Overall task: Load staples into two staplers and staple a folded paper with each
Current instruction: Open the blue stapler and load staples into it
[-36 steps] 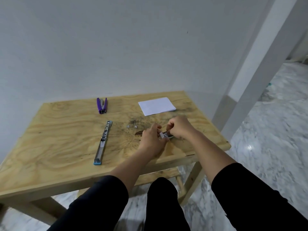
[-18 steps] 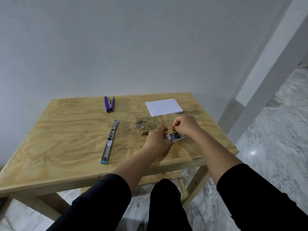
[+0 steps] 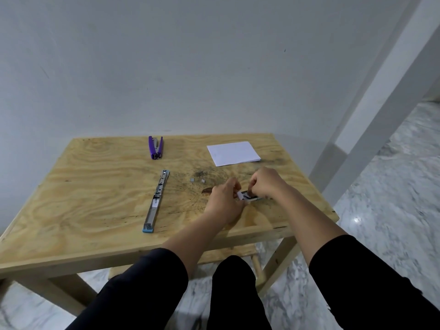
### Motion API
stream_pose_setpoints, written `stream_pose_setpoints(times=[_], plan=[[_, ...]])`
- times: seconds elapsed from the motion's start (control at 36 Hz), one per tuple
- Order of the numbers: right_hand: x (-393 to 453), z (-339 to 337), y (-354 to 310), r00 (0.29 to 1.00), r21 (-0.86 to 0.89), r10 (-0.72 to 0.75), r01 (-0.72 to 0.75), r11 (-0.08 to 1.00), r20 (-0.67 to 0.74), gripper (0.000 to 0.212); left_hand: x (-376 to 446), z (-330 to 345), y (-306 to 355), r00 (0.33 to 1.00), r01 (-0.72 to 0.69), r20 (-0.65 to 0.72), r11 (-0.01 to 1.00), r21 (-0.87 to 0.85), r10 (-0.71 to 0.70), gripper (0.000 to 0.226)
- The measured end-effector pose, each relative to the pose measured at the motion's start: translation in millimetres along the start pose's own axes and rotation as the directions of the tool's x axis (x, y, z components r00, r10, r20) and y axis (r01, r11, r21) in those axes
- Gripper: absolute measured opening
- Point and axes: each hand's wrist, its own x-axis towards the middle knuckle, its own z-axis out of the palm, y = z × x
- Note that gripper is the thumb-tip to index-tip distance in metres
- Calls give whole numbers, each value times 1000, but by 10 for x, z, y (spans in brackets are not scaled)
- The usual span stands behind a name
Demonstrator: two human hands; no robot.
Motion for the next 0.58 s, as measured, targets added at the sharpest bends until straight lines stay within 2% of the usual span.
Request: stream_pose_setpoints(times=[0.14,0.28,0.36,0.44,0.5,0.58], plan=[[-17,2,26,1000,101,11,-10,995,-11,34,-4,-5,-3,1000,4,-11,1000,-11,-4,31],[31,-64,63,996,324,58,-32,946,-74,18,-10,-52,6,999,13,39,999,-52,-11,49],[68,-108,13,997,490,68,-48,870,-23,17,3,-173,-20,1000,14,-6,999,-50,-14,50],[90,-129,-79,994,352,74,-97,931,76,21,34,-355,-118,997,19,-72,999,-26,-21,48],[85,-126,-133,989,273,87,-118,955,124,27,43,-458,-207,998,35,-54,999,-17,-36,46],[113,-86,-129,982,229,95,-131,965,160,23,18,-528,-303,999,39,2,999,5,-39,40]])
